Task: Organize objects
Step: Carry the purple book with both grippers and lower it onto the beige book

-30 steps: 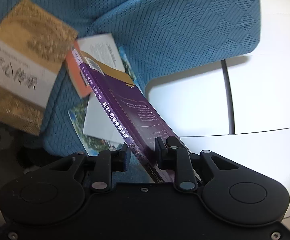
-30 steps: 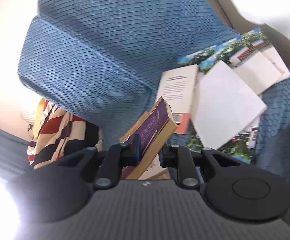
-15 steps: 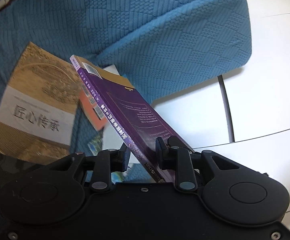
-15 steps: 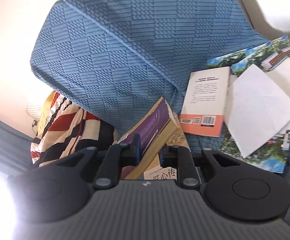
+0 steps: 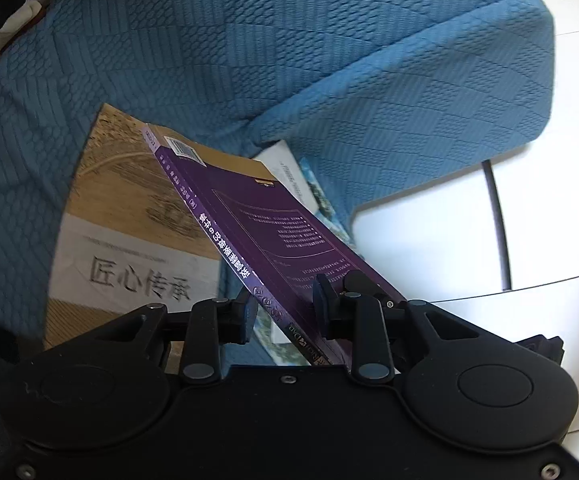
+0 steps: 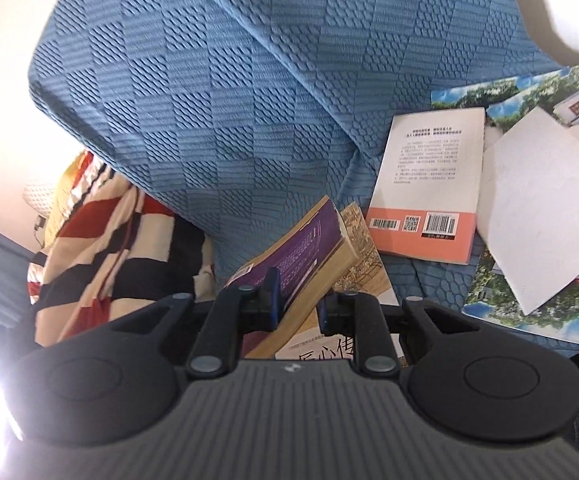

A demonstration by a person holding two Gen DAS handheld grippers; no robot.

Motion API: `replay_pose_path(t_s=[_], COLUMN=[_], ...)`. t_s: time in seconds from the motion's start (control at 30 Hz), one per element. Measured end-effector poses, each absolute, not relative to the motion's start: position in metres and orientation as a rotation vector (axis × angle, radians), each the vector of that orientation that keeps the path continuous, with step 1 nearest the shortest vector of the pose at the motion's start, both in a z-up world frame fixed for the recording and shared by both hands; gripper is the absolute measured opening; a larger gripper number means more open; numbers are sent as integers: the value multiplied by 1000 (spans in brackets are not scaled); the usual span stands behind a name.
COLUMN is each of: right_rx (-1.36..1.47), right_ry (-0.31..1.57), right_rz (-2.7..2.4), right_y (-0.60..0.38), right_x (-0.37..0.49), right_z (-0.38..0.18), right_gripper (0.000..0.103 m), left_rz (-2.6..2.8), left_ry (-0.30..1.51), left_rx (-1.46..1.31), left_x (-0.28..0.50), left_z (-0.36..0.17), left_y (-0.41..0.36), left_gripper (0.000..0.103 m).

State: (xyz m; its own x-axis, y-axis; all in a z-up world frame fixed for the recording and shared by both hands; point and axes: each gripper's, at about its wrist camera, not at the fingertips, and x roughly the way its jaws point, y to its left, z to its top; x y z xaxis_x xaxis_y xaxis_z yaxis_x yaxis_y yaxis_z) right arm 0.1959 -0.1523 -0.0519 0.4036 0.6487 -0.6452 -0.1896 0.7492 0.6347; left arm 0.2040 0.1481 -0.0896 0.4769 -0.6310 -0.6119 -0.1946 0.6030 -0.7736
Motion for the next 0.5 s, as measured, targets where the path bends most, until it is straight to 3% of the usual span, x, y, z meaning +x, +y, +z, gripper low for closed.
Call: replay_pose_path(t_s=[0.5], right_rx=[394], right_ry=[1060], right_rz=[533], right_y=[-111], right_x=[197], right_z=[-105], right_gripper=[22], left_rz=[-259], left_ry=[1195], left_rx=[-883], left_x=[225], left_z=[-158], left_y=[164], left_gripper=[32])
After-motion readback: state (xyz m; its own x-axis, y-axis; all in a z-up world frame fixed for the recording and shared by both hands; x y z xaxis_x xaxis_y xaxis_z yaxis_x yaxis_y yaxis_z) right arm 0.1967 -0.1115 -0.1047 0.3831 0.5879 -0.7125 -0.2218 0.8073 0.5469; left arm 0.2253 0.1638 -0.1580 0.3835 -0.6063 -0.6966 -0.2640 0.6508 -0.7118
